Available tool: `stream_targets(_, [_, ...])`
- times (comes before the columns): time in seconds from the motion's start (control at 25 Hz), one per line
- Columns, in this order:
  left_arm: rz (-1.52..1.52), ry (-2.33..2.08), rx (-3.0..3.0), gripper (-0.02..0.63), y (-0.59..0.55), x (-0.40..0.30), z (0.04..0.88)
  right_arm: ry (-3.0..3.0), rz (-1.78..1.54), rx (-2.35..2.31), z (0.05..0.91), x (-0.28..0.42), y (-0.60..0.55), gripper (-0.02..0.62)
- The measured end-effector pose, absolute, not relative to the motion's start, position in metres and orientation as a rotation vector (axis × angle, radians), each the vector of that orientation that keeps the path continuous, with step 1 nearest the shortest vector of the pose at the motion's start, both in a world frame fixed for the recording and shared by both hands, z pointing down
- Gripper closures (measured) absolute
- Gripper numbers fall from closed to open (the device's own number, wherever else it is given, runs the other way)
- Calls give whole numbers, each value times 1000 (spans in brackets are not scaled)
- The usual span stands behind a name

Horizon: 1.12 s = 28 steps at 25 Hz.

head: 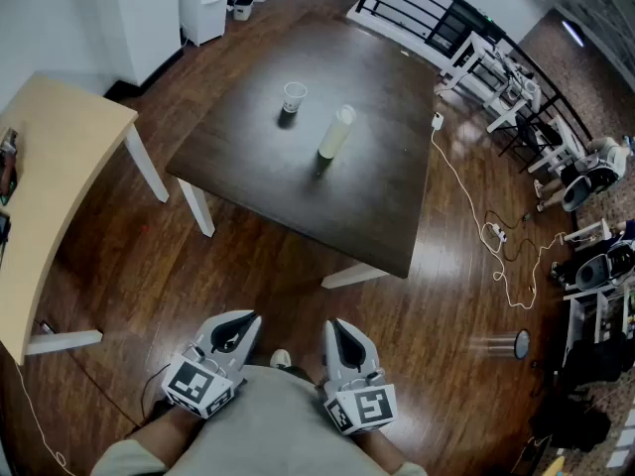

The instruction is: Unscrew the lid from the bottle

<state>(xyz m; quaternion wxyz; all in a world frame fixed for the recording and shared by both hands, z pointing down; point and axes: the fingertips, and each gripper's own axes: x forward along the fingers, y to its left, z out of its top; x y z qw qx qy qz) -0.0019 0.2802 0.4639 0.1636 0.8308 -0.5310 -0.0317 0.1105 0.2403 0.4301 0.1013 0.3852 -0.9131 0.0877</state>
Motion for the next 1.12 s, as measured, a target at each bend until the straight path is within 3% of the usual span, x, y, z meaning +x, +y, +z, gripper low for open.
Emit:
stream_targets(0.32, [-64,-1483,2370,604,275,-43,468,-2658,258,1190,428,75,233,597])
stream_targets(1.12, [98,-1600,2355,604,146,-10,476,-2806,300,1057,453,87,105,597])
